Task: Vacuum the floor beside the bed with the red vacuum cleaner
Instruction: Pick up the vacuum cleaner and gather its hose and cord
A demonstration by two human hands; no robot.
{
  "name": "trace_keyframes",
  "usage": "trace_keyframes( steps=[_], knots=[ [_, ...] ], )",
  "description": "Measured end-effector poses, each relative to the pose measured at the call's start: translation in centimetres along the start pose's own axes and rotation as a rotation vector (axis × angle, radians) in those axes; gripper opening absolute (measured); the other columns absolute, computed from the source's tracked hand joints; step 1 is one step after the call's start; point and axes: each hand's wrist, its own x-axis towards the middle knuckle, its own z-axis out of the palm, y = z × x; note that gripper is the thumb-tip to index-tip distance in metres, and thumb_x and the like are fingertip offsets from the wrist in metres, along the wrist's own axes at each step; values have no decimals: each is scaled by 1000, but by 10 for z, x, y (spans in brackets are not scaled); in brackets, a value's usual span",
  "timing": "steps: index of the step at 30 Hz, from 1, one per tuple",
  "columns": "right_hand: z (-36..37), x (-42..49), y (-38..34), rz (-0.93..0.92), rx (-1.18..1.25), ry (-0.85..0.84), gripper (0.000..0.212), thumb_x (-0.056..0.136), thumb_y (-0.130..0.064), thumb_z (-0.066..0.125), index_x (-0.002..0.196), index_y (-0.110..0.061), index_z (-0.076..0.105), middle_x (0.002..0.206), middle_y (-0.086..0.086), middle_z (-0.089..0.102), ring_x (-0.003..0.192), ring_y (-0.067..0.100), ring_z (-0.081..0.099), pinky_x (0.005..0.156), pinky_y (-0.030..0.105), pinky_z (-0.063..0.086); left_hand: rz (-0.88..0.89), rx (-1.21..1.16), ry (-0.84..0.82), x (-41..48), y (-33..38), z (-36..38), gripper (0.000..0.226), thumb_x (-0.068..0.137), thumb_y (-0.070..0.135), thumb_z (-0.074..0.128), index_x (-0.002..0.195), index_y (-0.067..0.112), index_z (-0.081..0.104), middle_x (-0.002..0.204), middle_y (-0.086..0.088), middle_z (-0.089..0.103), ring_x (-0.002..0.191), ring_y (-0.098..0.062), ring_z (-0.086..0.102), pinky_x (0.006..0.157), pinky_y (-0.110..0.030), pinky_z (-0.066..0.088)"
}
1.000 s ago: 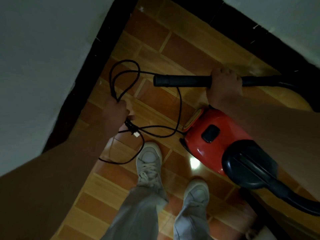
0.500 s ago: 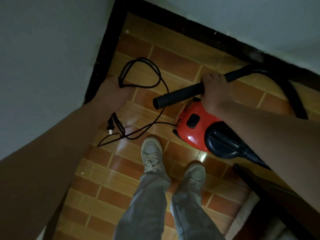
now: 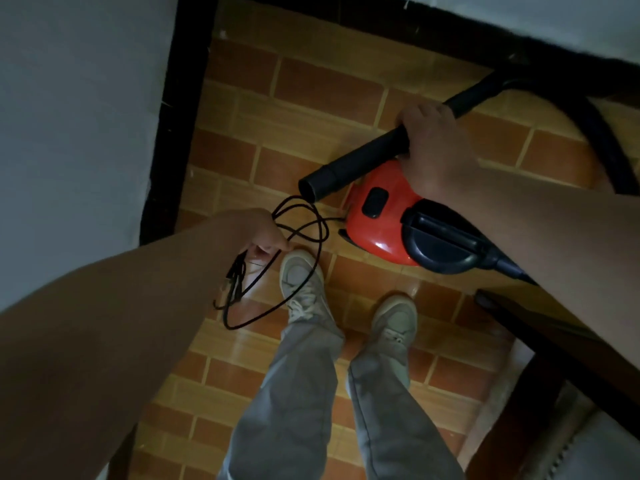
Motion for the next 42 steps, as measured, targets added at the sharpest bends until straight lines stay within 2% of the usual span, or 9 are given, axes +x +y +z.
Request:
trace_keyframes(
  steps=[6, 16, 19, 22, 27, 29, 34, 37, 42],
  knots=[
    [14, 0, 8, -30, -12, 22, 36, 88, -9, 63, 123, -10, 53, 128, 14, 51, 123, 37, 42, 94, 50, 44, -89, -116, -116, 16, -14, 39, 23, 89, 23, 78, 101, 10, 65, 81, -9, 58, 59, -16, 42, 48, -25, 31],
    [9, -12, 7, -17, -27, 19, 40, 86, -4, 62, 125, -12, 54, 128, 16, 49, 119, 37, 44, 91, 49, 47, 150, -376, 57, -1, -5, 47, 17, 92, 25, 72, 89, 9, 67, 87, -13, 71, 75, -21, 68, 73, -32, 53],
    [-3, -18, 11, 23, -55, 70, 44, 87, -11, 63, 130, -17, 55, 135, 14, 45, 128, 38, 38, 91, 49, 45, 200, -399, 12, -26, 1, 42, 12, 97, 22, 68, 98, 10, 65, 87, -14, 72, 67, -20, 72, 61, -29, 59],
    [-14, -24, 13, 46, -74, 104, 45, 89, -19, 66, 132, -20, 56, 135, 12, 49, 126, 38, 41, 93, 49, 43, 294, -270, 105, -48, 18, 33, 22, 95, 25, 70, 102, 5, 68, 79, -7, 65, 56, -11, 57, 49, -21, 46],
    [-23, -22, 3, 98, -15, 128, 45, 91, -24, 65, 134, -21, 54, 139, 11, 45, 120, 35, 42, 96, 45, 46, 322, -160, 133, -71, 55, 29, 67, 89, 44, 74, 143, 20, 43, 124, 5, 51, 112, -20, 56, 85, -30, 45],
    [-18, -16, -5, 112, 26, 108, 47, 91, -23, 66, 136, -20, 52, 142, 10, 42, 122, 34, 42, 97, 42, 46, 345, -163, 130, -78, 67, 34, 81, 84, 53, 76, 149, 23, 38, 123, 9, 43, 120, -17, 49, 91, -29, 39],
    [8, -3, -23, 175, 124, 11, 49, 91, -11, 64, 137, -17, 50, 145, 15, 34, 120, 35, 45, 99, 43, 50, 350, -381, 94, -82, 81, 47, 60, 79, 73, 66, 122, 35, 49, 92, 15, 50, 80, -7, 50, 62, -24, 40],
    [22, -3, -29, 169, 157, -38, 51, 92, -10, 63, 140, -17, 47, 149, 16, 27, 121, 38, 44, 103, 44, 47, 249, -846, -6, -78, 84, 50, 74, 73, 93, 43, 106, 28, 57, 70, 4, 45, 47, -8, 31, 43, -21, 25],
    [27, -12, -37, 101, 201, -116, 51, 97, -10, 56, 145, -17, 42, 151, 14, 28, 125, 38, 40, 106, 44, 43, 135, -1317, -57, -70, 97, 53, 75, 86, 85, 31, 106, 19, 62, 66, -2, 50, 40, -11, 25, 38, -18, 20]
  ],
)
